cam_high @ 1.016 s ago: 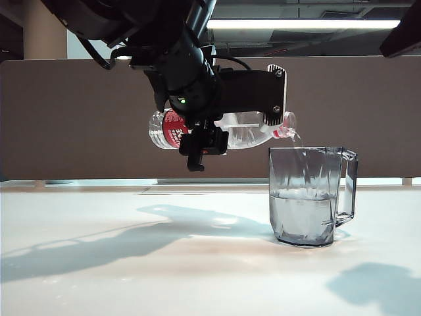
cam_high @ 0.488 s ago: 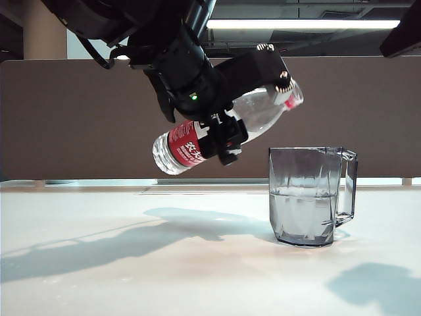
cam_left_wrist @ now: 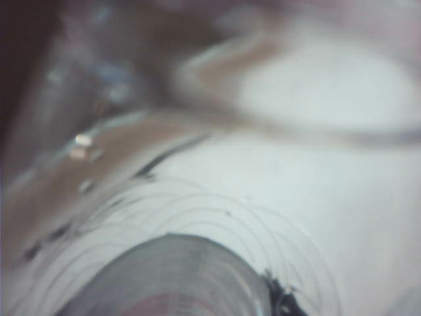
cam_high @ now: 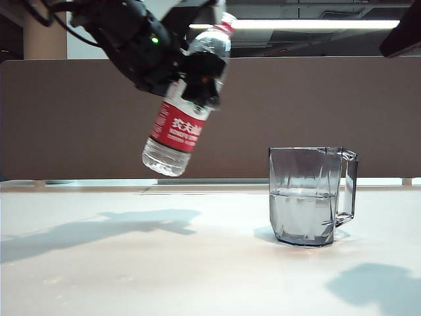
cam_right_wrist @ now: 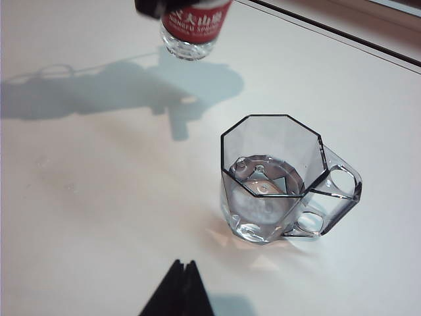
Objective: Pick up the mineral water bottle with the left hand on the table and pour water into the mug until it's half full.
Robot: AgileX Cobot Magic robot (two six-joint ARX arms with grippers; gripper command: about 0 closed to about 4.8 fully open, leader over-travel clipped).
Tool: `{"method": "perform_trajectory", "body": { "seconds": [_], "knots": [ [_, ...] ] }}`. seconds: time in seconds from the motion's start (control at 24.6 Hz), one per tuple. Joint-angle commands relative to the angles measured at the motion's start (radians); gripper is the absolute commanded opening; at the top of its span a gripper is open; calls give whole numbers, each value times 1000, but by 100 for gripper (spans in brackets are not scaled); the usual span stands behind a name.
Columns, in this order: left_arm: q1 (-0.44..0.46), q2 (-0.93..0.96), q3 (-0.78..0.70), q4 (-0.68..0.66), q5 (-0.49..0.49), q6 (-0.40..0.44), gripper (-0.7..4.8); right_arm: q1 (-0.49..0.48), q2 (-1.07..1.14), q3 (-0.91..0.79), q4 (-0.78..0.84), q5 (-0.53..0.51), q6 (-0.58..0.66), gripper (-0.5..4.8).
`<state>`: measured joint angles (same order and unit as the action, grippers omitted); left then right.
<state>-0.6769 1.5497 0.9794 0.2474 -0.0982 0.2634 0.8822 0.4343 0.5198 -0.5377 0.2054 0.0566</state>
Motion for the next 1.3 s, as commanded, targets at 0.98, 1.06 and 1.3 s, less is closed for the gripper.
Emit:
{"method": "perform_trajectory", "body": {
  "seconds": [0.98, 1.06, 1.3],
  "knots": [
    [133, -224, -452, 346, 92, -309, 264, 2, -1, 8, 18, -2, 3, -2],
    [133, -224, -456, 346, 64, -309, 264, 2, -1, 8, 18, -2, 3, -2],
    [133, -219, -476, 392, -60, -309, 264, 2, -1, 8, 18, -2, 3, -2]
  ]
}}
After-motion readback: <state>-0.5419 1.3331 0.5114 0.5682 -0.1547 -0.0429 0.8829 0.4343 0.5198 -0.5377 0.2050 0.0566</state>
